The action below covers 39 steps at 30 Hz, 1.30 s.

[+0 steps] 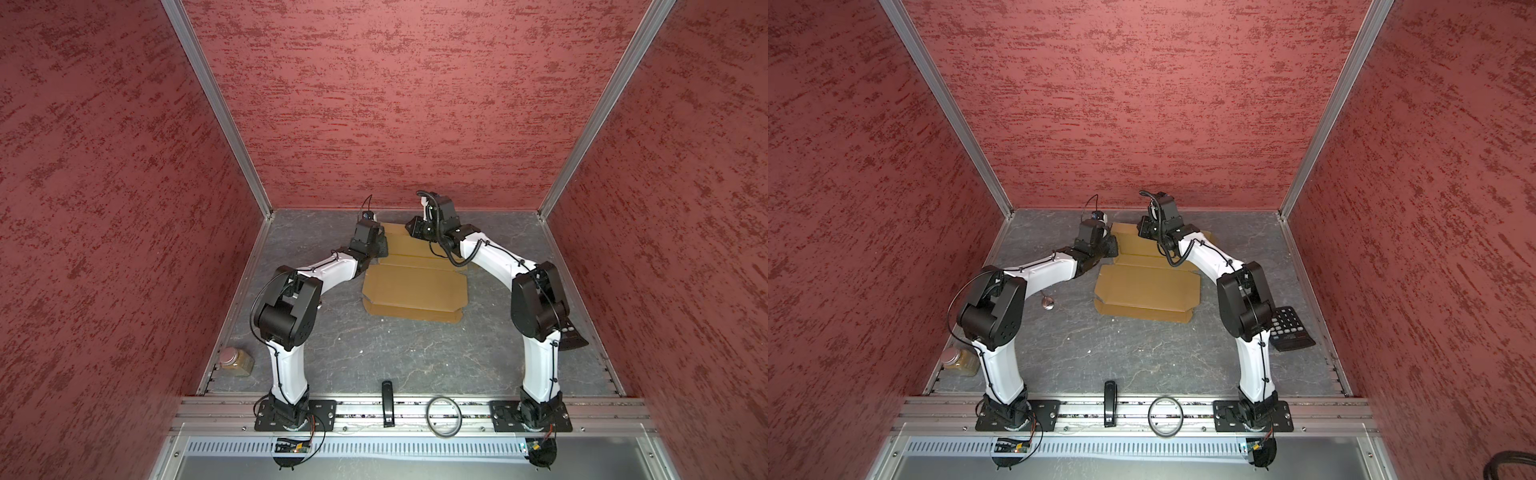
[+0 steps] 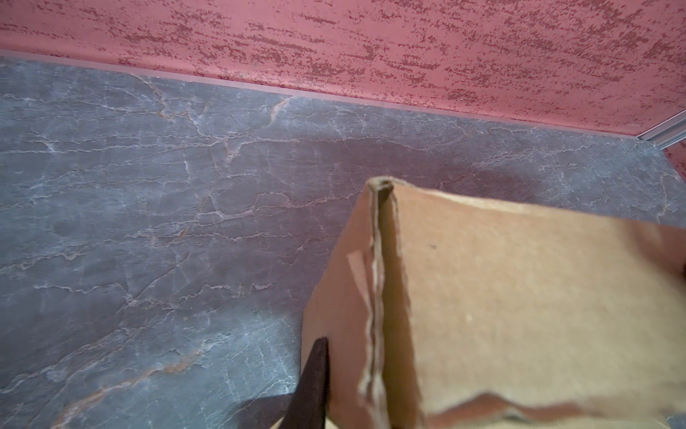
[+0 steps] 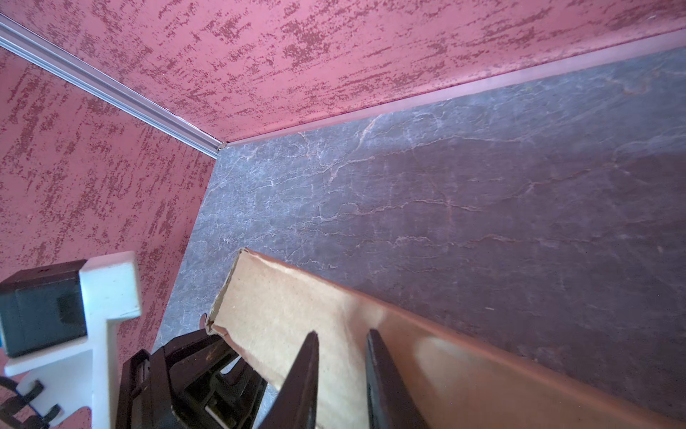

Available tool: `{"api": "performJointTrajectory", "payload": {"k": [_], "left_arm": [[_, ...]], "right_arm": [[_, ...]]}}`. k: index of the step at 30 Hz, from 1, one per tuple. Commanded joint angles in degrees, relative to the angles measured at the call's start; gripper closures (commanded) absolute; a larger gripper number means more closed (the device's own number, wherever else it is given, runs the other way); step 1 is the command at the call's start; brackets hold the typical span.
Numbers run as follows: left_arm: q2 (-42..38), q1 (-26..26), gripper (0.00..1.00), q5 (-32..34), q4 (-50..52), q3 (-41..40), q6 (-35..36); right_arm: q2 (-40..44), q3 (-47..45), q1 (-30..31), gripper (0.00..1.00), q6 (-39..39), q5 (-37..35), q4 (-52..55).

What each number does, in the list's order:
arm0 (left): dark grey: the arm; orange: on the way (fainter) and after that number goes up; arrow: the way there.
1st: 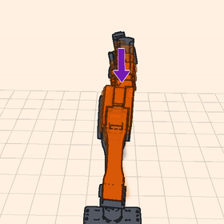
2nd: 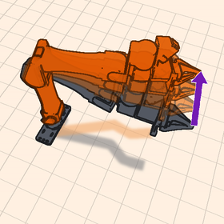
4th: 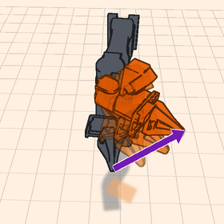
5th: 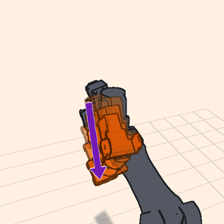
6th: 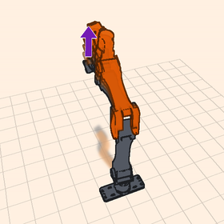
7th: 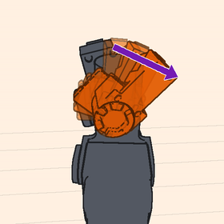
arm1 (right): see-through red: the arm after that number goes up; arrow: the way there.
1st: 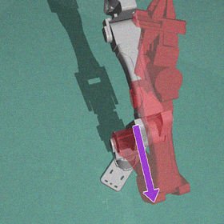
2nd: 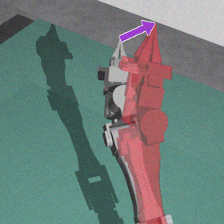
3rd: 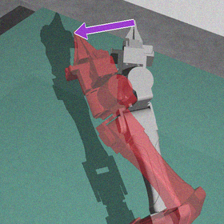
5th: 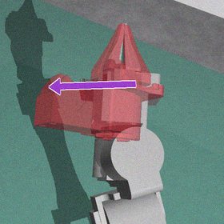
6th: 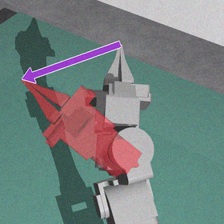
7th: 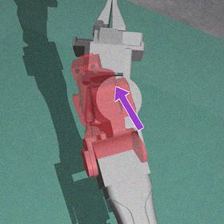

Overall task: Assemble paper box
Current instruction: First fold the bottom flaps of a flat cardboard box at the center of the table.

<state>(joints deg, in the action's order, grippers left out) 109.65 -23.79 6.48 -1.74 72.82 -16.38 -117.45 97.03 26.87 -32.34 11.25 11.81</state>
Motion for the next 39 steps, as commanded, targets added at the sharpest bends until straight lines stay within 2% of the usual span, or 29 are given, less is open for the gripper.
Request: {"api": "performJointTrajectory", "payload": {"k": [1, 5, 11, 19, 23, 28, 39], "left_arm": [[1.7, -0.1, 0.87, 0.6, -1.2, 0.6, 0.3], [1.9, 0.0, 0.90, 0.9, -0.7, 0.7, 0.2], [1.6, 0.0, 1.00, 1.6, -0.6, 0.2, 0.3], [1.8, 0.0, 1.00, 1.9, -0.3, 0.5, 0.1], [2.3, 0.0, 0.88, 0.8, 0.3, 1.2, -0.2], [3.6, 0.1, 0.80, -0.1, 1.9, 3.0, -0.5], [7.5, 0.0, 0.80, 0.9, 7.7, 9.0, -1.6]], "right_arm": [[-0.7, 1.2, 0.4, 0.75, 0.4, -1.1, 2.3], [-0.8, 0.9, 0.4, 0.75, 0.3, -1.1, 2.1], [-0.9, 0.8, 0.4, 0.75, 0.2, -1.0, 1.7], [-1.2, 0.8, 0.4, 0.75, 0.2, -0.8, 1.6], [-1.6, 0.8, 0.4, 0.76, 0.1, -0.5, 1.7], [-1.6, -0.2, 0.4, 0.77, -0.3, -0.2, 0.6], [-1.8, -1.6, 0.4, 0.78, -0.9, 0.5, -0.7]]}}
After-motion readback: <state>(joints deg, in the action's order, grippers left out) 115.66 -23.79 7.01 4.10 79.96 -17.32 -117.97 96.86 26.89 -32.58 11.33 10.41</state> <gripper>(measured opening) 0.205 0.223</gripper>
